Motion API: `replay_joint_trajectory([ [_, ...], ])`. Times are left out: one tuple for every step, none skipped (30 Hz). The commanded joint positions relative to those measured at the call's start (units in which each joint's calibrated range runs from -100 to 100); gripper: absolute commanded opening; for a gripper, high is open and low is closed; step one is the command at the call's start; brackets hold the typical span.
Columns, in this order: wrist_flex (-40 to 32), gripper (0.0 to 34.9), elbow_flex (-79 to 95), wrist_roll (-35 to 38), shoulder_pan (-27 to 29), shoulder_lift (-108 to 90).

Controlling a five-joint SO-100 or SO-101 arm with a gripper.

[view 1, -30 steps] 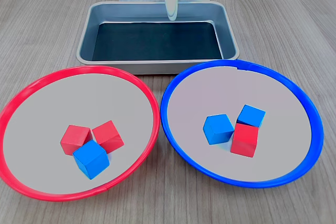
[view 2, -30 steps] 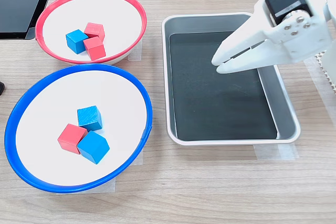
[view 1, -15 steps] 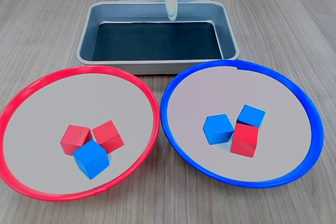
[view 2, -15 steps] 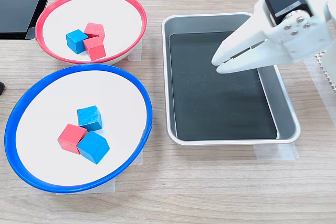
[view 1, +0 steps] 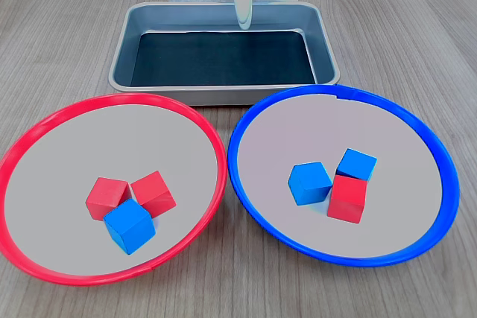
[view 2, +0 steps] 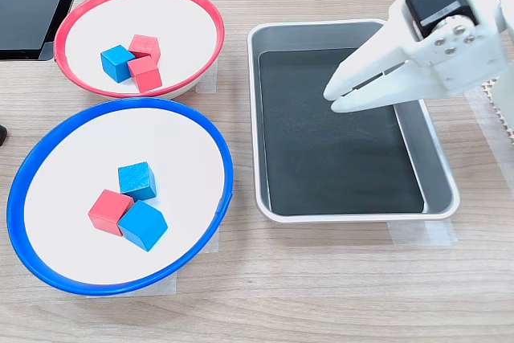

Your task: Relocate any misplaced blocks to their matching dishes.

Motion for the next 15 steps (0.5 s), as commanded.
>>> replay_joint_trajectory([
  [0.2,0.4,0.0,-0.2,0.2,-0.3],
  [0.2,0.4,0.0,-0.2,0.2,-0.3],
  [0.2,0.4,0.0,-0.2,0.2,-0.3],
  [0.2,0.4,0.0,-0.2,0.2,-0.3],
  [0.2,0.4,0.0,-0.2,0.2,-0.3],
  [0.2,0.4,0.0,-0.2,0.2,-0.3],
  [0.2,0.4,0.0,-0.2,0.2,-0.3],
  [0.2,0.4,0.0,-0.2,0.2,-0.3],
  [0.2,0.4,0.0,-0.2,0.2,-0.3],
  [0.2,0.4,0.0,-0.2,0.2,-0.3],
  [0.2,0.4,0.0,-0.2,0.2,-0.3],
  [0.2,0.4,0.0,-0.2,0.2,-0.3],
  [0.2,0.4,0.0,-0.1,0.2,-0.3],
  [0.2,0.4,0.0,0.0,0.0,-0.3],
  [0.2,0.4,0.0,0.1,-0.2,-0.3],
])
